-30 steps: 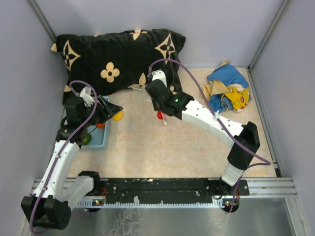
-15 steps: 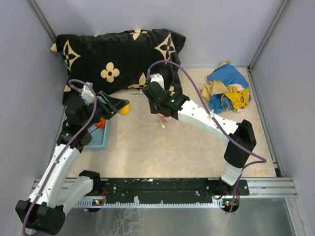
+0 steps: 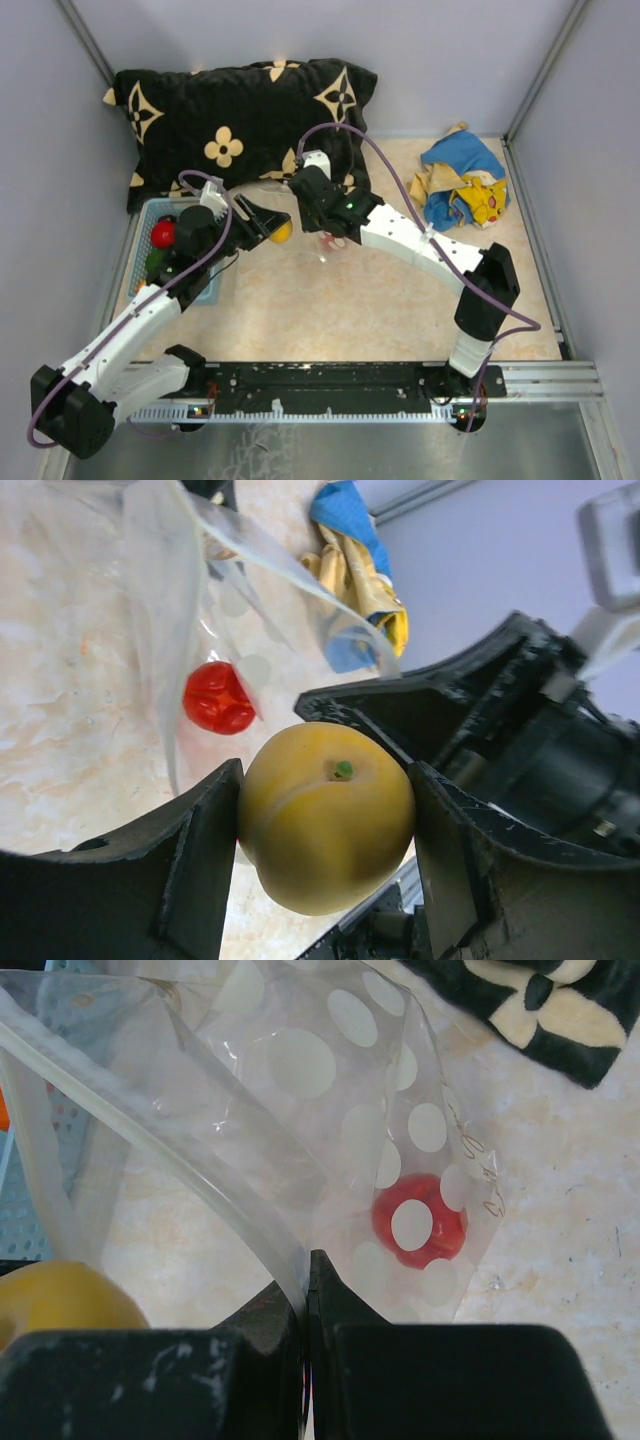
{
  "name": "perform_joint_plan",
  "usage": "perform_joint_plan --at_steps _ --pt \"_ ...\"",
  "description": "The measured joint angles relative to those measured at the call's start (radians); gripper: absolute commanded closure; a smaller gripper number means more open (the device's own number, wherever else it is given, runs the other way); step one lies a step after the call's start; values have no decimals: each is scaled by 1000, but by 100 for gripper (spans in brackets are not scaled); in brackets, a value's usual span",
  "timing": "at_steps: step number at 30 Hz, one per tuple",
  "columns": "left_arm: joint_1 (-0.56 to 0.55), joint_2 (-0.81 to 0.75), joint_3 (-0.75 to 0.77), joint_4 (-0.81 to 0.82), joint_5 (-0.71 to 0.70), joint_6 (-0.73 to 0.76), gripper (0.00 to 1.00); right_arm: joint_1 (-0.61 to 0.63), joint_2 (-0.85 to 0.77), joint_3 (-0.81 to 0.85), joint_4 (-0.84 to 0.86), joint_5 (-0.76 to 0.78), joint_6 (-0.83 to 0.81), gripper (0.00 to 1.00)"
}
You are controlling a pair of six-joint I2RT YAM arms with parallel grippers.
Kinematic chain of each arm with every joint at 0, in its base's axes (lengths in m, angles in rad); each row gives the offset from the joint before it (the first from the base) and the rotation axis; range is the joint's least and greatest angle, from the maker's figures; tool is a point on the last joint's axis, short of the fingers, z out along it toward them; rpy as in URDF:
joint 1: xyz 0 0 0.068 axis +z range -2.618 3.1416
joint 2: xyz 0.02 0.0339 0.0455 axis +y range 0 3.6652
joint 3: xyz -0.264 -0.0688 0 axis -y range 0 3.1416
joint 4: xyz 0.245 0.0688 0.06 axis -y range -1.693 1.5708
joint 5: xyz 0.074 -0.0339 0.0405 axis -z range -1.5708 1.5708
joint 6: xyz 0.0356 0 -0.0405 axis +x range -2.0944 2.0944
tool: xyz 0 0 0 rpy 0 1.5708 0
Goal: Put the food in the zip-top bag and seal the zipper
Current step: Place the fake fruit in the zipper food storage bag.
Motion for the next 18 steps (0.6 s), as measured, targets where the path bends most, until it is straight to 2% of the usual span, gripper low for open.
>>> perform_joint_plan --at_steps 9,18 --pt "-47 60 -25 22 -132 4 42 0 -8 -3 24 -42 5 100" --pt "-89 79 -24 20 -208 20 25 0 -71 -21 43 -63 7 100"
